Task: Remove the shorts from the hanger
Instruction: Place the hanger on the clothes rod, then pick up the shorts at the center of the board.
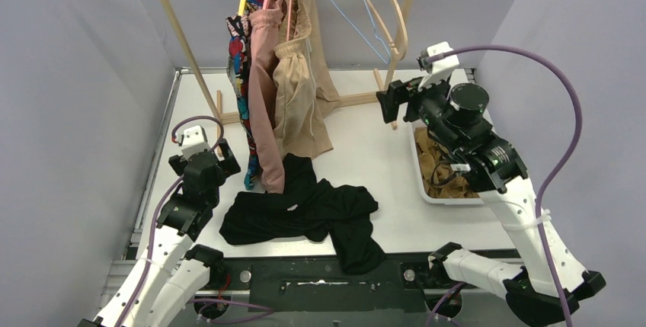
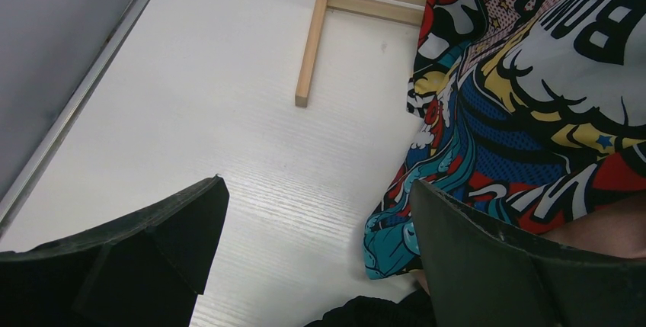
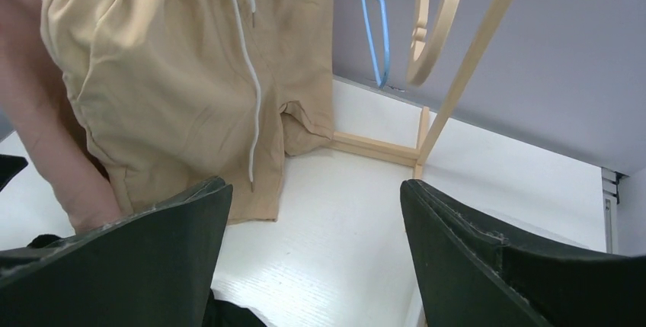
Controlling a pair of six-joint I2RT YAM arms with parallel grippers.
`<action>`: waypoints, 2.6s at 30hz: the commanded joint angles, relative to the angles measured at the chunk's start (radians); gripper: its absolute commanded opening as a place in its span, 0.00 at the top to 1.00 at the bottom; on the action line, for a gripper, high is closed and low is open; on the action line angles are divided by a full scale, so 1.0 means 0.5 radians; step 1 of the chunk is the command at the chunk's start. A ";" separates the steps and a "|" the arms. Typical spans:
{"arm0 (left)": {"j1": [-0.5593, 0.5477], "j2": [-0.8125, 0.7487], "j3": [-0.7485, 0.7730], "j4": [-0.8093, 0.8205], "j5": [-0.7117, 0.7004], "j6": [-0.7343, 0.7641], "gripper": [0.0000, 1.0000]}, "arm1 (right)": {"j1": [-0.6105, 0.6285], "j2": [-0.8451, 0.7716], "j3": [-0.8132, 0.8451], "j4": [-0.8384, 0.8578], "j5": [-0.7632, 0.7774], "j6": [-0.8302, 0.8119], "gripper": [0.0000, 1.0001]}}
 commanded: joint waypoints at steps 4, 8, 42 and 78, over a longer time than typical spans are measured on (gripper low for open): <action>0.008 -0.026 0.057 0.077 0.017 0.032 0.09 | 0.008 -0.294 -0.220 0.204 -0.188 0.041 0.15; 0.008 -0.013 0.068 0.052 -0.019 0.027 0.09 | 0.006 -0.432 -0.374 0.181 -0.353 0.029 0.14; 0.017 -0.125 0.098 -0.043 0.010 -0.128 0.09 | 0.570 -0.312 -1.348 0.483 -0.277 0.382 0.13; 0.013 -0.025 0.107 -0.095 -0.135 -0.169 0.09 | 1.057 0.654 -1.031 0.482 0.009 0.148 0.10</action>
